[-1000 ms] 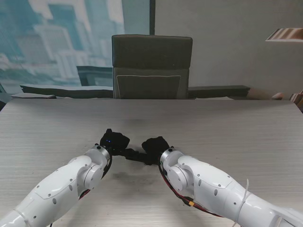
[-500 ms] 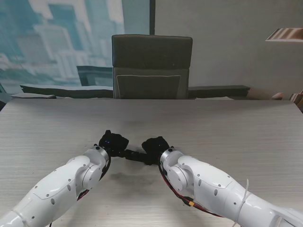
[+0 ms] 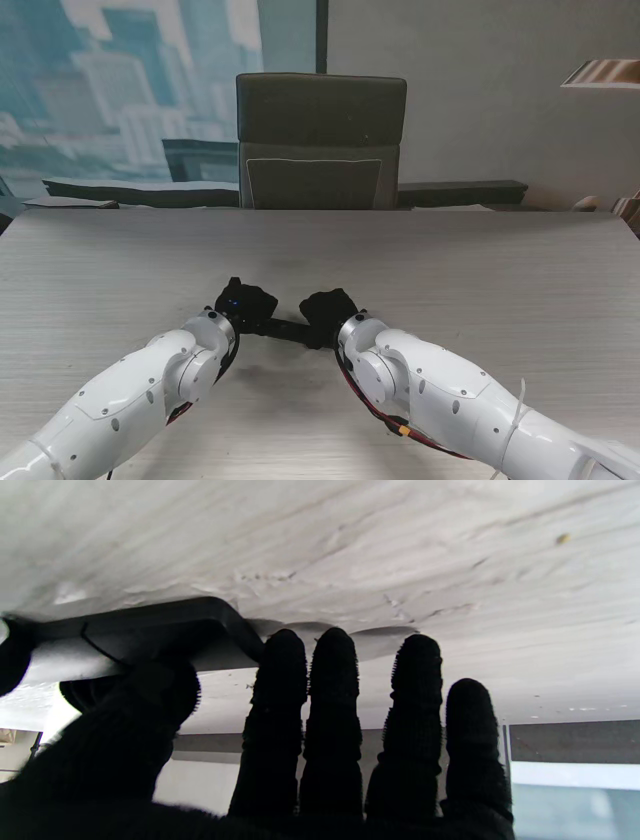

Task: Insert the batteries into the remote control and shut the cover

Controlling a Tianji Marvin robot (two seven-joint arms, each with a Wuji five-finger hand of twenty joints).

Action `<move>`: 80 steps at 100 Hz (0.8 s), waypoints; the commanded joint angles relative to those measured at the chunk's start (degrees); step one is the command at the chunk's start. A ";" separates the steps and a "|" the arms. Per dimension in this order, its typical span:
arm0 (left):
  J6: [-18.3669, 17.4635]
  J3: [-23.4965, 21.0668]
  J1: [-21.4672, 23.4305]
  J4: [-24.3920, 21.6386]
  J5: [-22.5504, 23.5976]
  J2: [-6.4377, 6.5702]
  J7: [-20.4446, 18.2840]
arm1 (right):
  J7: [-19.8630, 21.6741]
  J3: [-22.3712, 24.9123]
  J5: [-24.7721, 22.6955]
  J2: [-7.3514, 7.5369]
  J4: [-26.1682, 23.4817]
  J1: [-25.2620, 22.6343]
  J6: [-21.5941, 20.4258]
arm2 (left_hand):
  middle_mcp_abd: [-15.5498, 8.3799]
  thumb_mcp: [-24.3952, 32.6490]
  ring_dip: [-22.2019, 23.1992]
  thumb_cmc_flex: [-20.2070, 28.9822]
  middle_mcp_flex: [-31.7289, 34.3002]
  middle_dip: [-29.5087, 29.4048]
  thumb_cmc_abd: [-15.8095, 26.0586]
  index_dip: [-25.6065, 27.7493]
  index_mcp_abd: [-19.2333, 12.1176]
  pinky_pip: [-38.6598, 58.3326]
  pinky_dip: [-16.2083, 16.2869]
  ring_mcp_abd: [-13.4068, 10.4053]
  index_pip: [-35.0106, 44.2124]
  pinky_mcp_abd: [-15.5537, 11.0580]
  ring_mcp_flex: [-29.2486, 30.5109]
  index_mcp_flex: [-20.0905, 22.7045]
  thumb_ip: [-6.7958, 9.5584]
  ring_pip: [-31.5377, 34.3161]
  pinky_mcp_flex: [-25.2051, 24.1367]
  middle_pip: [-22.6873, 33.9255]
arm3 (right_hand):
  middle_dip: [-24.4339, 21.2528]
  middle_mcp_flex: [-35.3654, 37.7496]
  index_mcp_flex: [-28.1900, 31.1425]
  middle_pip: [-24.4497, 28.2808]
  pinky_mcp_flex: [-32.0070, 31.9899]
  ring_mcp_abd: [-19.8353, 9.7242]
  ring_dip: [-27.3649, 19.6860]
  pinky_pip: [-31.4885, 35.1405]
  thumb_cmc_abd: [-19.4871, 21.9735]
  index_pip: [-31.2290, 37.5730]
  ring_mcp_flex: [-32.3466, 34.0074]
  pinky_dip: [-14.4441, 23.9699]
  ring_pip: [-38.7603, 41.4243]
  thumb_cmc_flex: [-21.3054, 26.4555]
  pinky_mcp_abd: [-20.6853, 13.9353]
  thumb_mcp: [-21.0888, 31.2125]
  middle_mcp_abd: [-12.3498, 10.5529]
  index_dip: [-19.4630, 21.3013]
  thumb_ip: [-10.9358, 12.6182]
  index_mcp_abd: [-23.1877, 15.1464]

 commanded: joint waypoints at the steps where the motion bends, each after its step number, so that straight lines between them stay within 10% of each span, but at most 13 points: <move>1: -0.43 0.87 0.17 0.99 -0.80 -0.53 -1.30 | 1.95 -1.10 0.09 0.15 1.52 -1.71 -0.20 | -0.08 2.15 -0.85 5.62 1.87 -1.06 -4.13 -2.50 -2.23 -0.42 -0.47 0.92 0.70 0.92 0.91 2.21 0.47 -0.08 -0.56 -0.62 | -0.10 -0.10 5.69 1.12 -0.57 -0.59 0.01 0.68 3.52 -1.64 -0.41 -0.03 0.11 5.88 1.13 5.70 -1.71 -1.98 3.26 -14.34; 36: -0.69 4.17 -0.28 0.77 -4.59 -1.32 -1.83 | -0.13 -2.22 -0.92 -0.23 3.06 -0.70 -3.06 | -0.36 5.49 -4.02 12.17 6.73 -5.19 -8.99 -10.27 -2.86 -3.42 -2.06 0.99 -2.20 1.28 1.64 8.62 0.88 -3.39 -1.54 -4.59 | -0.76 3.14 8.11 1.49 1.45 -1.70 0.09 3.20 3.43 -0.75 1.16 0.92 1.08 7.50 -0.32 7.10 -3.67 -1.15 2.16 -13.91; 69: 0.30 1.75 1.45 -1.92 -3.46 -1.09 -2.07 | -1.42 -0.77 -1.19 -0.33 2.32 -1.86 -1.04 | 0.03 1.57 -4.48 4.34 2.19 -5.30 -2.93 -6.83 -0.91 -4.78 -2.95 0.61 -5.07 0.68 -1.18 4.42 1.97 -4.70 -2.90 -5.36 | 1.58 -1.99 2.90 1.17 -1.42 -1.92 -0.12 1.16 1.88 -3.01 -2.39 0.35 -0.42 1.48 -0.44 4.63 -2.84 -1.24 2.34 -14.74; 80: 0.24 -1.23 3.23 -4.23 -1.64 -0.79 -1.81 | -2.40 0.29 -2.53 0.05 1.42 -2.44 -0.88 | 0.47 -0.04 -5.36 2.69 0.42 -5.94 -2.03 -5.46 0.18 -5.34 -3.32 0.33 -8.23 0.66 -2.13 2.78 2.28 -6.59 -3.26 -7.24 | 3.51 -8.37 -1.28 -0.71 -6.23 -2.40 0.53 -3.83 5.47 -11.88 -7.78 -2.17 -3.68 -4.94 0.14 3.62 -1.83 4.14 7.97 -13.28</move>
